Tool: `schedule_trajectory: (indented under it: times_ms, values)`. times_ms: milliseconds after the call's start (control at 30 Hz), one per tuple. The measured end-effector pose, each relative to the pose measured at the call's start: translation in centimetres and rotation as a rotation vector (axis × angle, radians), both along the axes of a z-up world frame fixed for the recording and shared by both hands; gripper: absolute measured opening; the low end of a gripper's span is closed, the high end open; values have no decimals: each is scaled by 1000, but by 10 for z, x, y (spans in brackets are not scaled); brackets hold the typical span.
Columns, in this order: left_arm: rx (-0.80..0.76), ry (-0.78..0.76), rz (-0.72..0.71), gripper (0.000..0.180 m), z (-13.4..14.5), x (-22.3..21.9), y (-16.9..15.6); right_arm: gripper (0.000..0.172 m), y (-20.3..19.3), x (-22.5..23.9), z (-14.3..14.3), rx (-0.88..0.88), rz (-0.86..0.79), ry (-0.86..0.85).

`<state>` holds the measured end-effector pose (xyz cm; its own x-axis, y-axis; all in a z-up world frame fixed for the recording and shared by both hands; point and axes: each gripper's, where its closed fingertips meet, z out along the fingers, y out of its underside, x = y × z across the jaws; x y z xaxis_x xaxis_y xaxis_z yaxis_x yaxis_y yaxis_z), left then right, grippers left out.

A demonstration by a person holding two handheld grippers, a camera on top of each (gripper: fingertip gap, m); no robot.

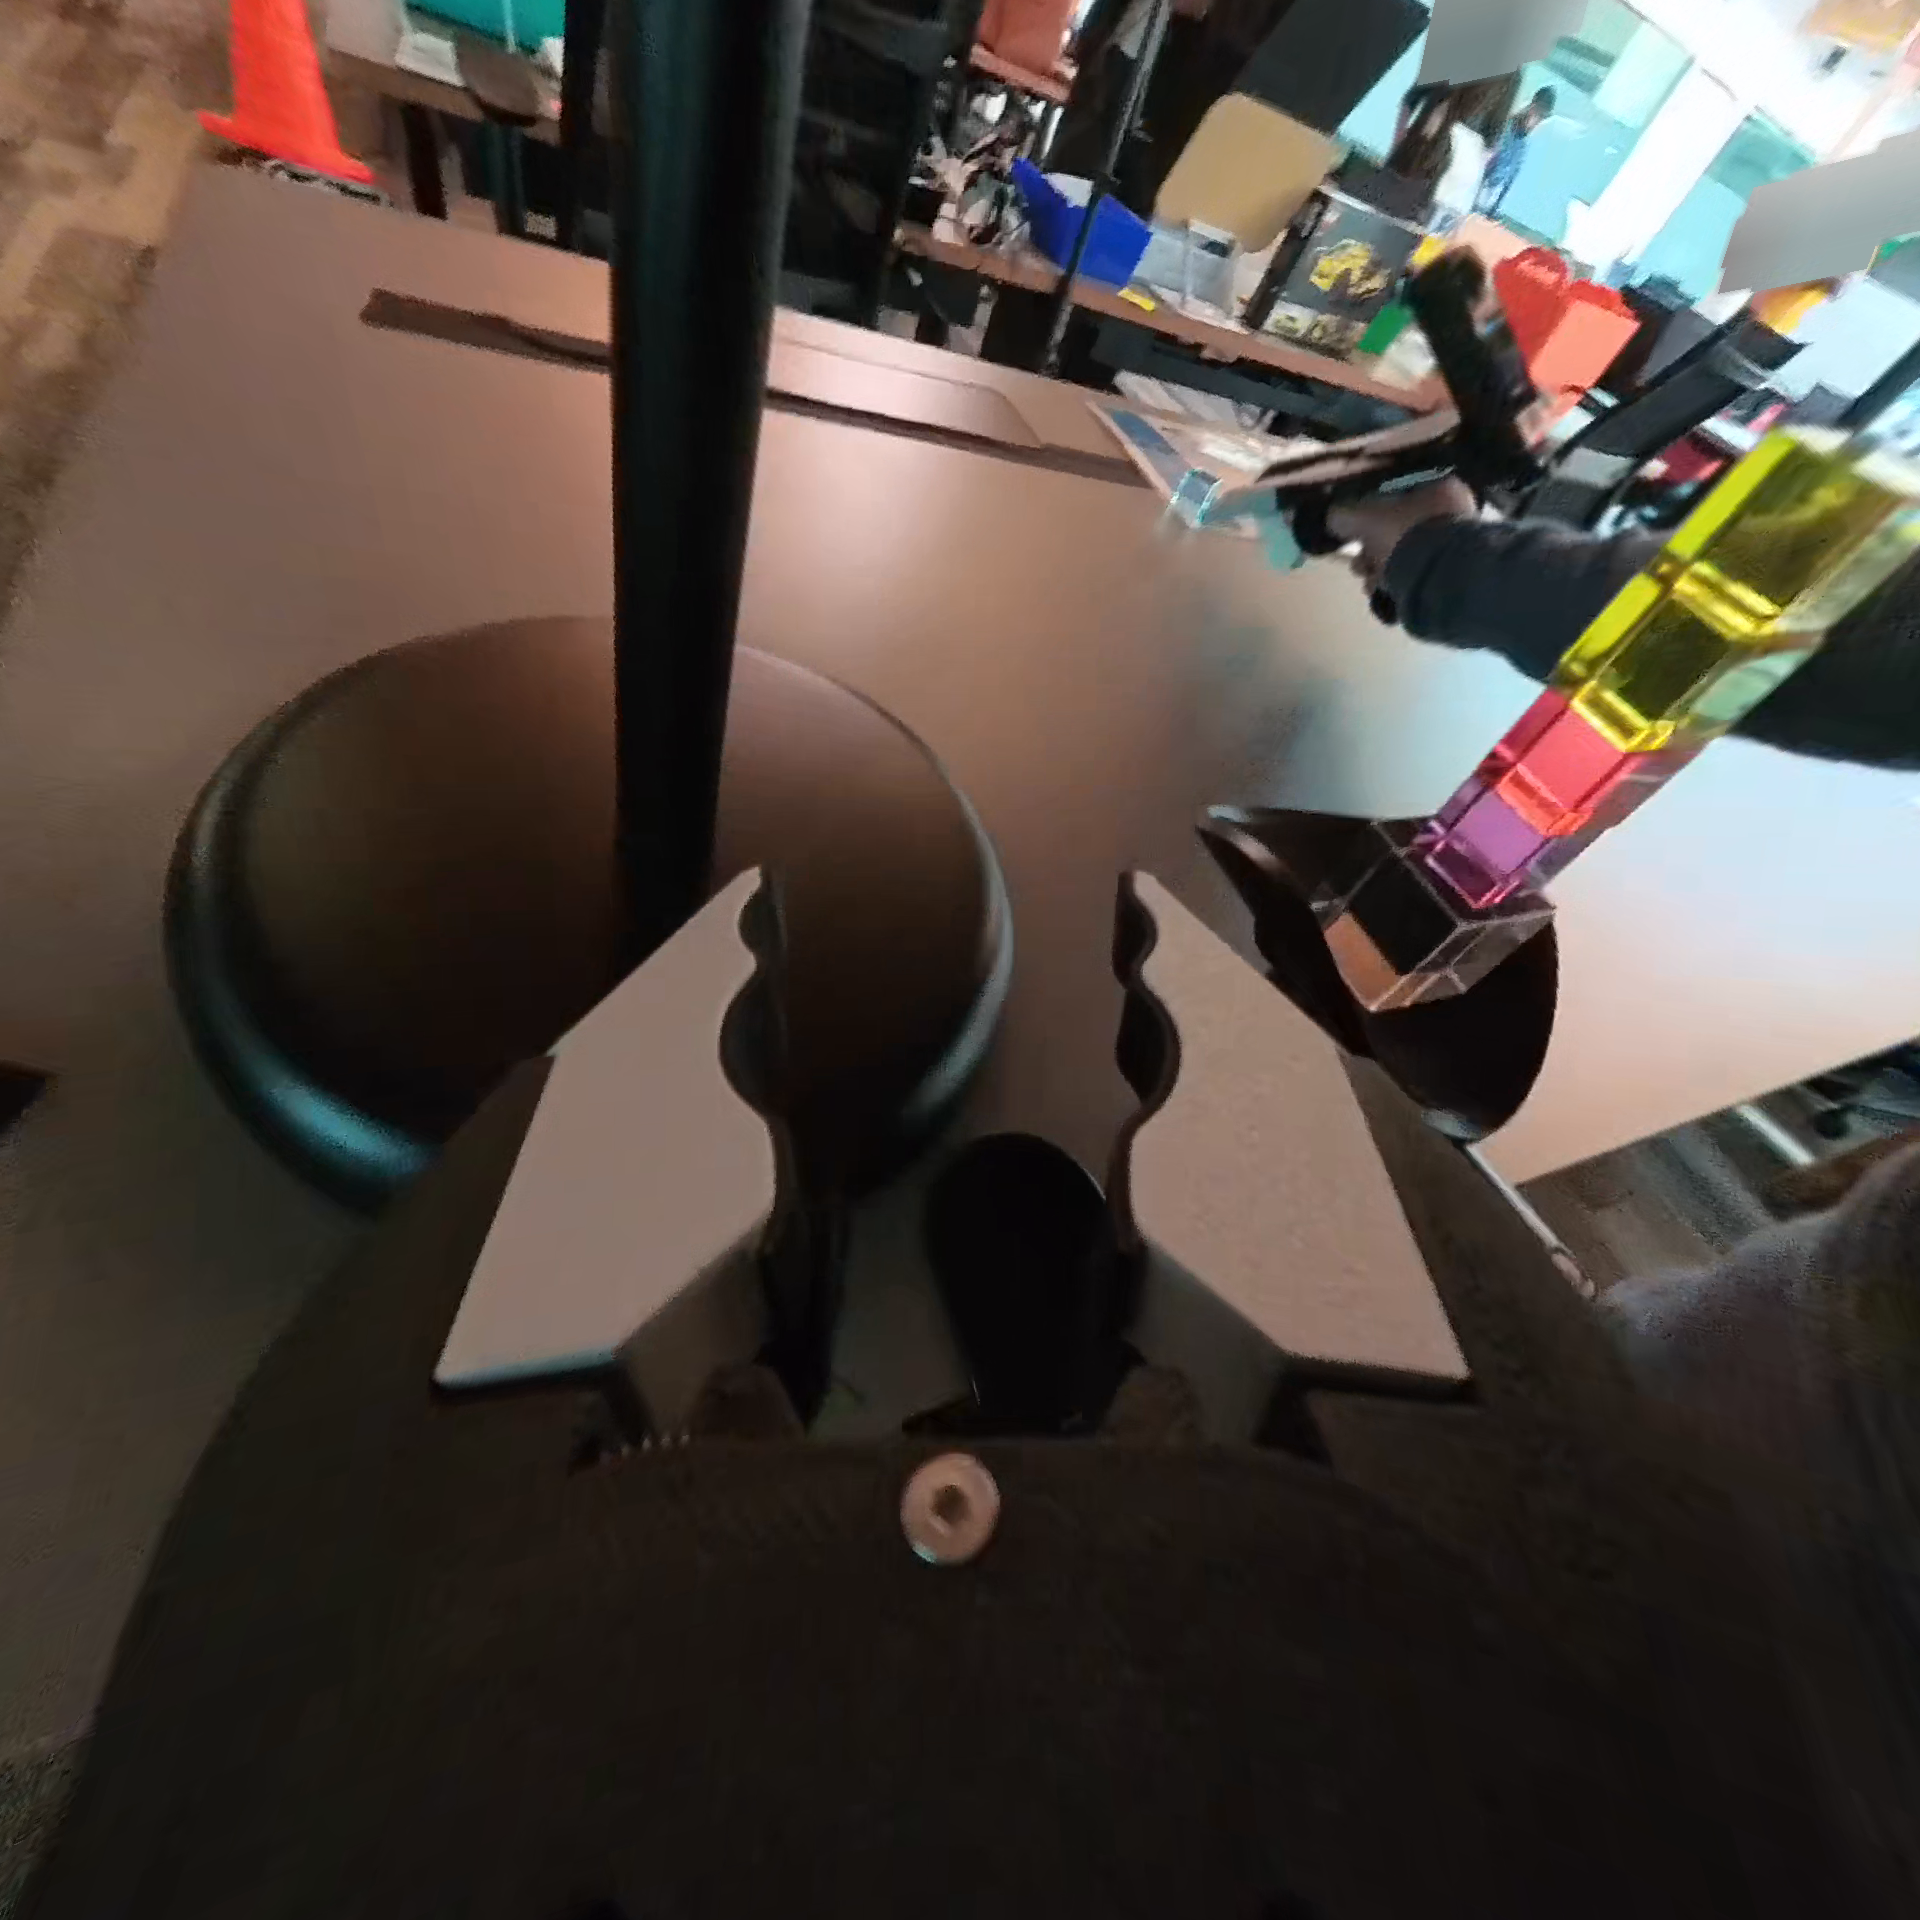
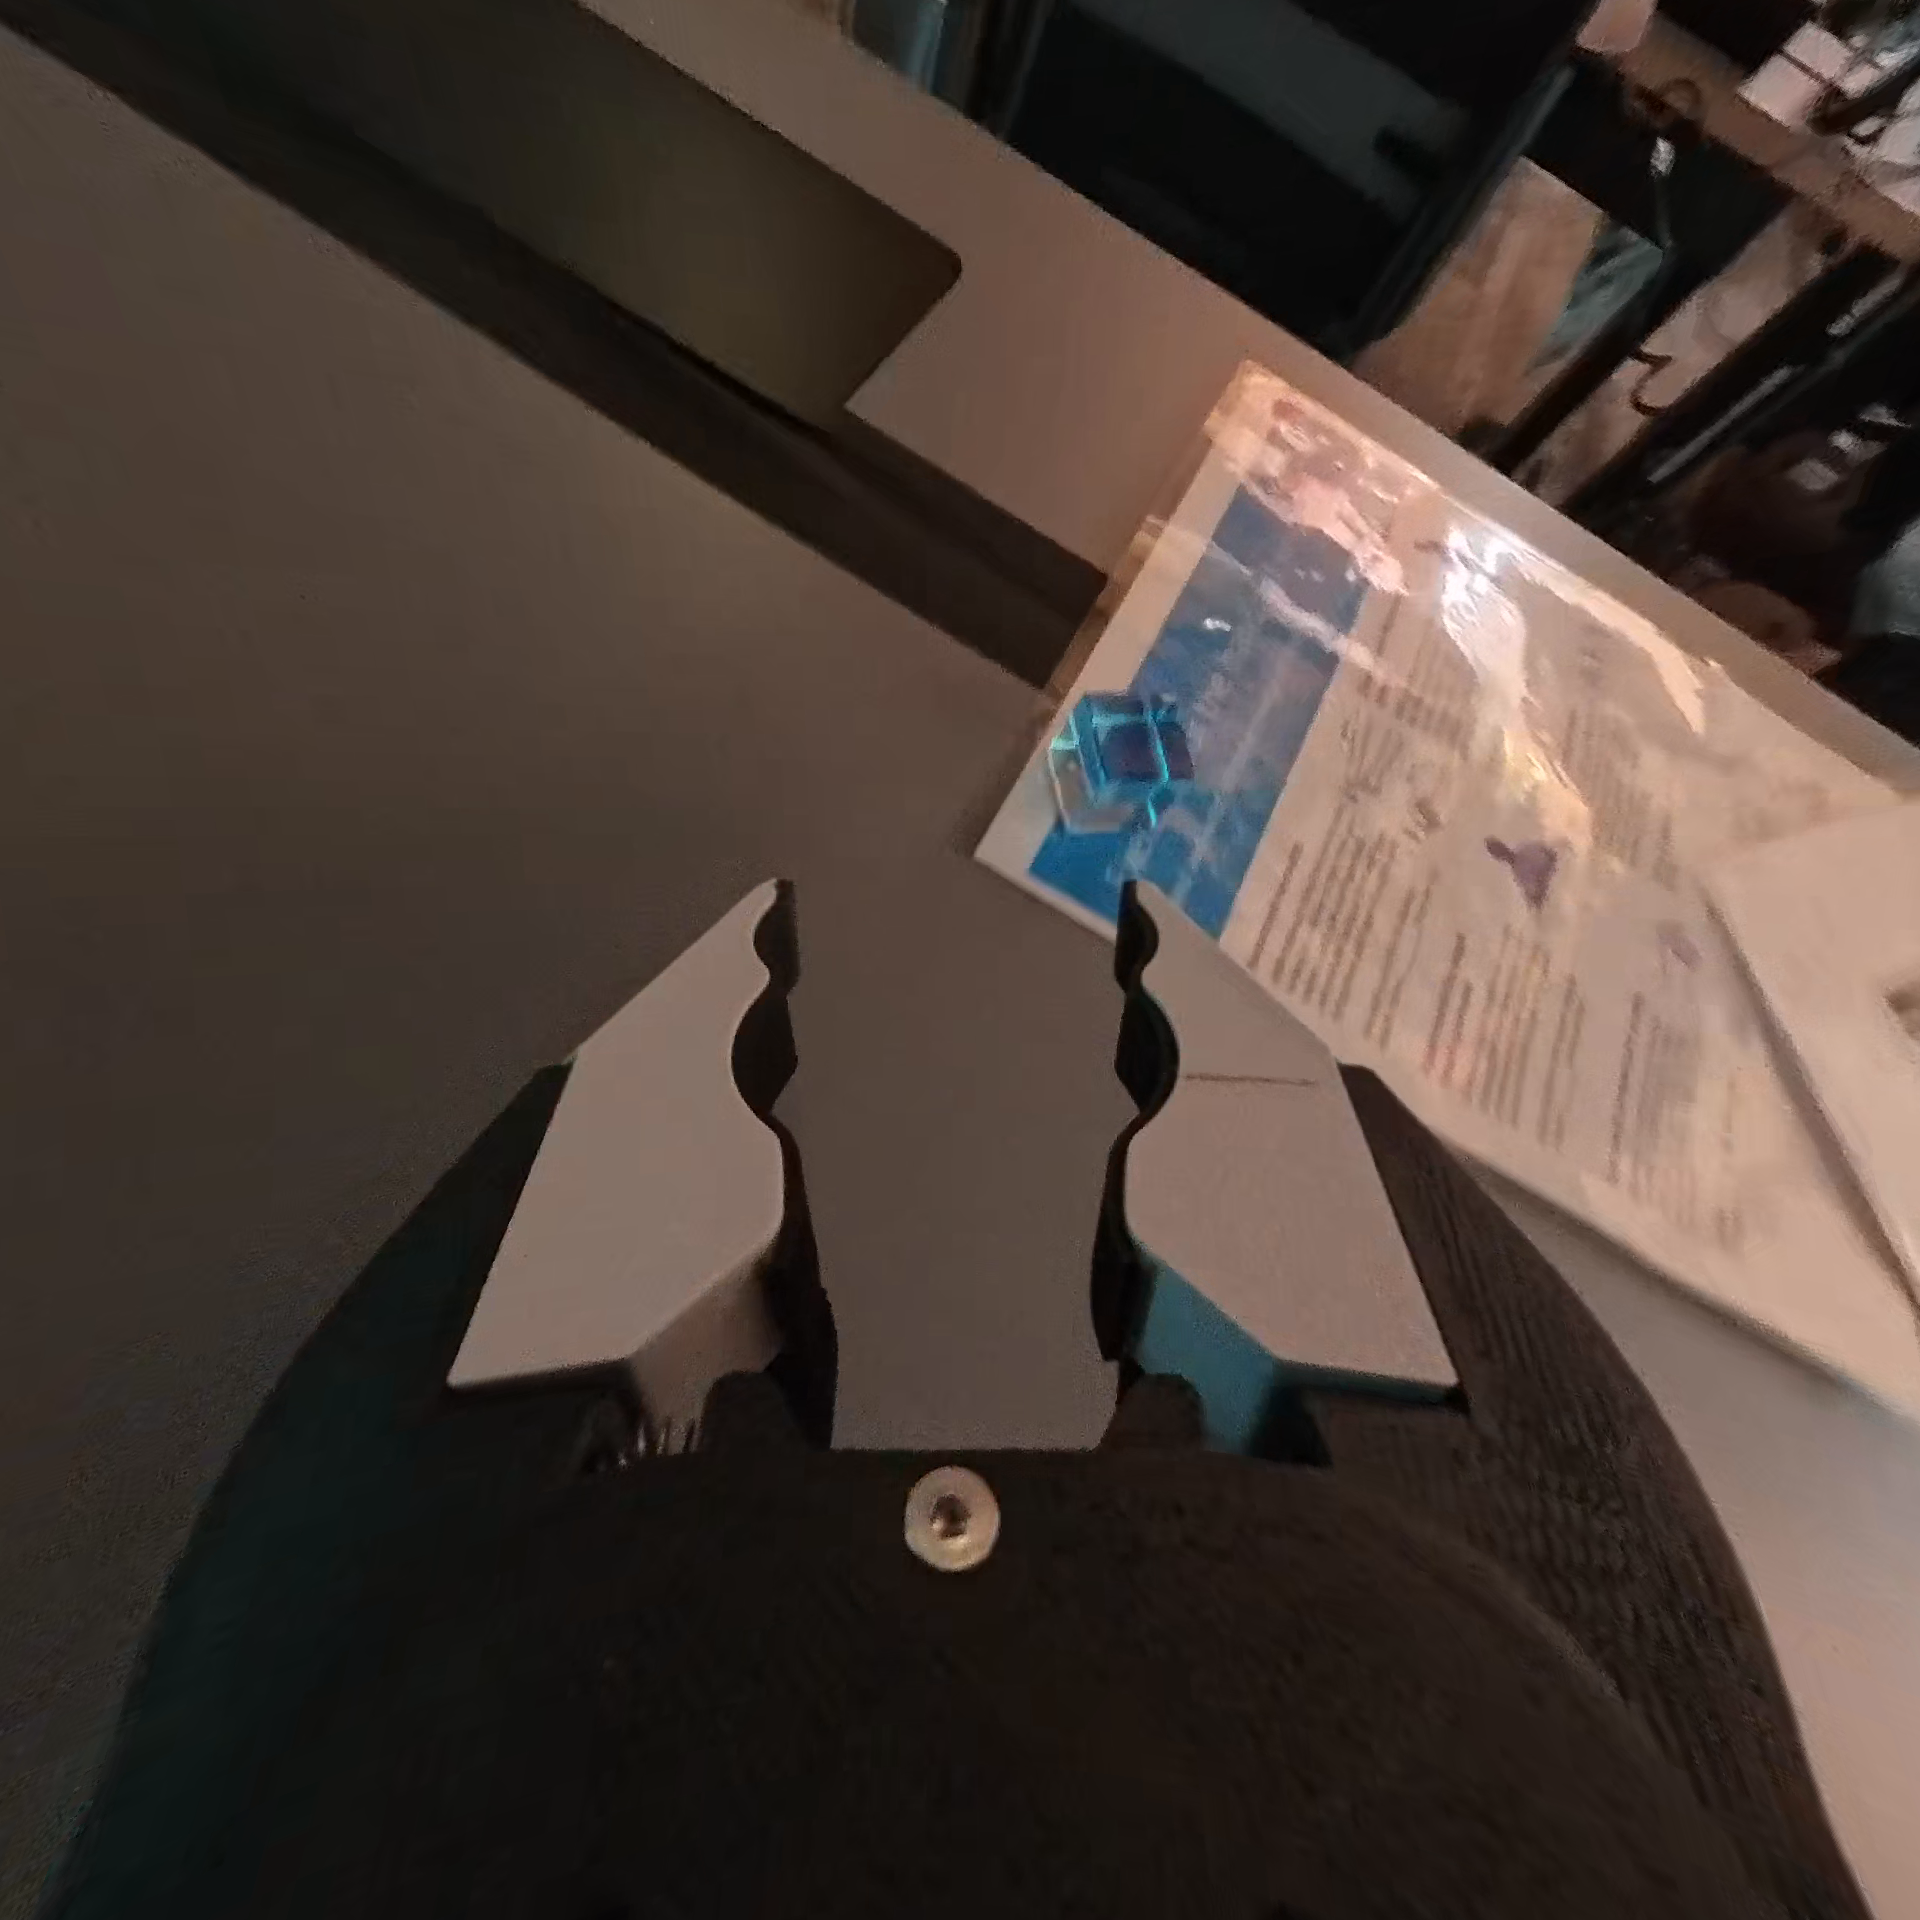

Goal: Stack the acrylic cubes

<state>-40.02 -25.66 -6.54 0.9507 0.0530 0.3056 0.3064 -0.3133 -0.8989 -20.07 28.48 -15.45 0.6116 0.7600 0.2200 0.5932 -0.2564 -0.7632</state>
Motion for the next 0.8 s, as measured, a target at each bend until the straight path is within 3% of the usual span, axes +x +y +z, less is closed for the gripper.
schedule_trajectory:
  times_ms: [200, 333, 400, 500, 633, 800]
  values:
    - [-44, 31, 69, 63, -4, 6, -5, 50, 60, 4, -20, -71, -112, -4]
    - [-59, 7, 85, 64, -8, 9, -8, 47, 61, -6, -25, -128, -58, 45]
    - [-57, 0, 87, 64, -9, 9, -7, 25, 55, -9, -30, -181, -22, 44]
    - [-43, -34, 61, 65, -9, 13, -1, 25, 43, -13, -22, -208, 4, 86]
    - [-33, -22, 19, 65, -9, 13, -1, 25, -10, -30, 25, -171, 133, 199]
    - [29, -43, -46, 66, 0, 4, -1, 25, -143, -47, 95, -189, 361, 284]
